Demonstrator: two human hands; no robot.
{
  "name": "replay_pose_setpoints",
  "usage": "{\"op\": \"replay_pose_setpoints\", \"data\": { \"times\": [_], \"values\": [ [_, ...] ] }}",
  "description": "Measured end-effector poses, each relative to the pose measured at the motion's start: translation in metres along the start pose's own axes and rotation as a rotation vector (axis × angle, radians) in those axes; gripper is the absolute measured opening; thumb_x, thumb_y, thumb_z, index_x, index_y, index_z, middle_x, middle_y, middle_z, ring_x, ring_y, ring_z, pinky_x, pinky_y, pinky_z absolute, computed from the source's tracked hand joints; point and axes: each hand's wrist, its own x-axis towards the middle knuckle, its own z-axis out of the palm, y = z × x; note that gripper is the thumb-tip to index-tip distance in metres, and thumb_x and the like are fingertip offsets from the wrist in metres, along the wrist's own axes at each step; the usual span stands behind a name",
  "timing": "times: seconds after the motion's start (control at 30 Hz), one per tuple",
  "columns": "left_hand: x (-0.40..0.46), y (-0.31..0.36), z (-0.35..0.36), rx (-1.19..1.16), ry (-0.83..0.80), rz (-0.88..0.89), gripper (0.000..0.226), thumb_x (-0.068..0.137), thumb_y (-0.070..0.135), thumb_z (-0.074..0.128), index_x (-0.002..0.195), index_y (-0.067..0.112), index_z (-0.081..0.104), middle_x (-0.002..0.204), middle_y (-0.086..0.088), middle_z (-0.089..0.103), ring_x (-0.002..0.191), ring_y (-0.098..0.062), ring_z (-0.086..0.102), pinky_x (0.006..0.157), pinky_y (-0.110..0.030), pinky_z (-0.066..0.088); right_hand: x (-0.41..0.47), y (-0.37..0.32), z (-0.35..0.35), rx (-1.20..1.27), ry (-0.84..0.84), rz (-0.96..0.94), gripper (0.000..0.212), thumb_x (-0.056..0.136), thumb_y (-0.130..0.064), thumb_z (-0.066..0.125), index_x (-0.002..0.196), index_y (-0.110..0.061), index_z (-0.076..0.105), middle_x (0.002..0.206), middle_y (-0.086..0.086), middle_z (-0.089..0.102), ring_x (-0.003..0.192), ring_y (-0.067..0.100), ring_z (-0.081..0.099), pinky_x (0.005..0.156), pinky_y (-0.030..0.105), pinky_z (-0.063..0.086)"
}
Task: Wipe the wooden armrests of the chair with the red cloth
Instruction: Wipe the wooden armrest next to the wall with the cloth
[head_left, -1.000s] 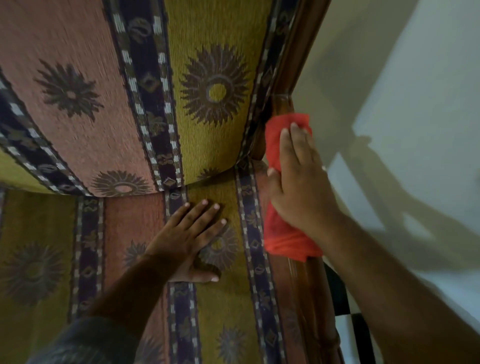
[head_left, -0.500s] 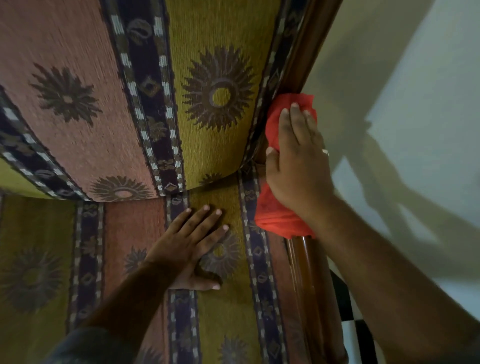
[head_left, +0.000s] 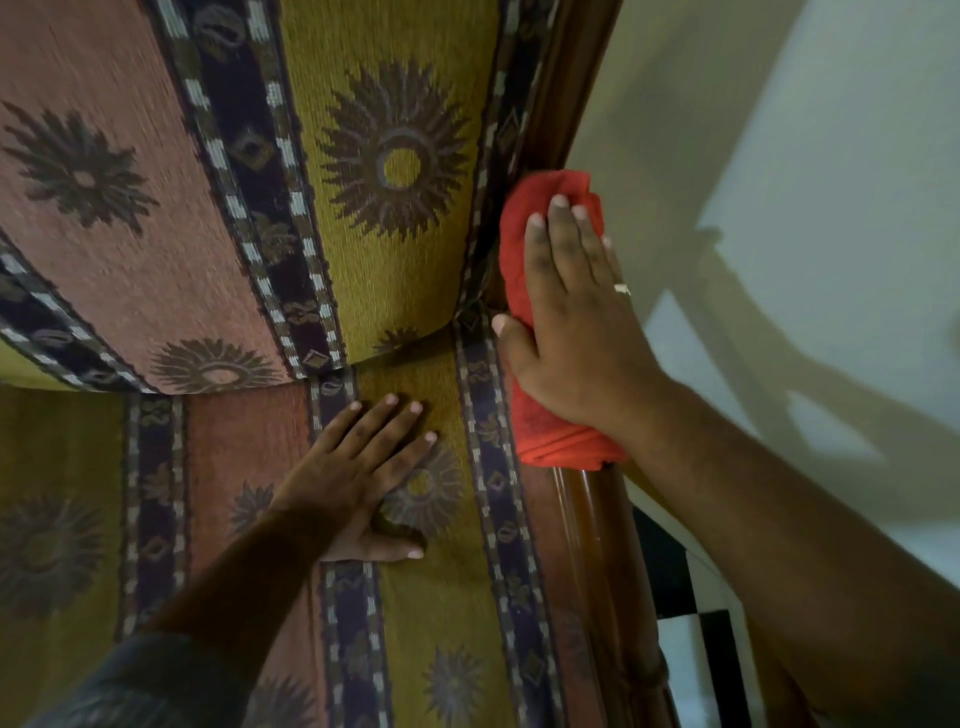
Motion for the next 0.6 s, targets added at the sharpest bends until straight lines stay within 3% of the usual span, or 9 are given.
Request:
{"op": "replay_pose_setpoints", "data": {
  "times": [0.13, 0.3, 0.5, 0.6],
  "values": [
    [0.000, 0.000, 0.003, 0.011, 0.009, -0.005, 0.120, 0.068, 0.098, 0.032, 0.157, 0.017, 0.025, 0.164, -0.015, 0.025, 0.150, -0.038, 0.023, 0.119, -0.057, 0.016, 0.022, -0.001, -0.003, -0.028, 0.011, 0.015, 0.099, 0.091, -0.060, 0.048, 0.157, -0.002, 0.003, 0.165, 0.025, 0.004, 0.153, 0.042, 0.004, 0.125, 0.052, 0.011],
    [0.000, 0.000, 0.006, 0.025, 0.020, -0.007, 0.120, 0.069, 0.099, 0.029, 0.157, 0.018, 0.023, 0.164, -0.014, 0.023, 0.151, -0.035, 0.018, 0.121, -0.055, 0.011, 0.038, 0.000, 0.000, 0.044, 0.055, 0.061, 0.104, 0.086, -0.064, 0.052, 0.158, -0.005, 0.007, 0.165, 0.023, 0.009, 0.153, 0.041, 0.008, 0.123, 0.048, 0.013],
    [0.000, 0.000, 0.002, 0.029, -0.004, -0.034, 0.122, 0.067, 0.100, 0.028, 0.159, 0.020, 0.018, 0.166, -0.013, 0.018, 0.152, -0.033, 0.014, 0.122, -0.052, 0.003, -0.042, -0.004, 0.008, 0.089, 0.023, 0.030, 0.097, 0.088, -0.064, 0.038, 0.159, -0.006, 0.005, 0.167, 0.021, 0.000, 0.155, 0.038, -0.001, 0.123, 0.058, 0.015],
    [0.000, 0.001, 0.002, 0.050, 0.013, -0.027, 0.122, 0.067, 0.100, 0.027, 0.159, 0.020, 0.017, 0.166, -0.012, 0.017, 0.152, -0.034, 0.014, 0.122, -0.051, 0.002, -0.076, -0.006, 0.015, 0.075, 0.005, 0.013, 0.098, 0.087, -0.062, 0.041, 0.158, -0.003, 0.009, 0.166, 0.022, 0.004, 0.154, 0.039, 0.002, 0.124, 0.055, 0.016]
  ]
}}
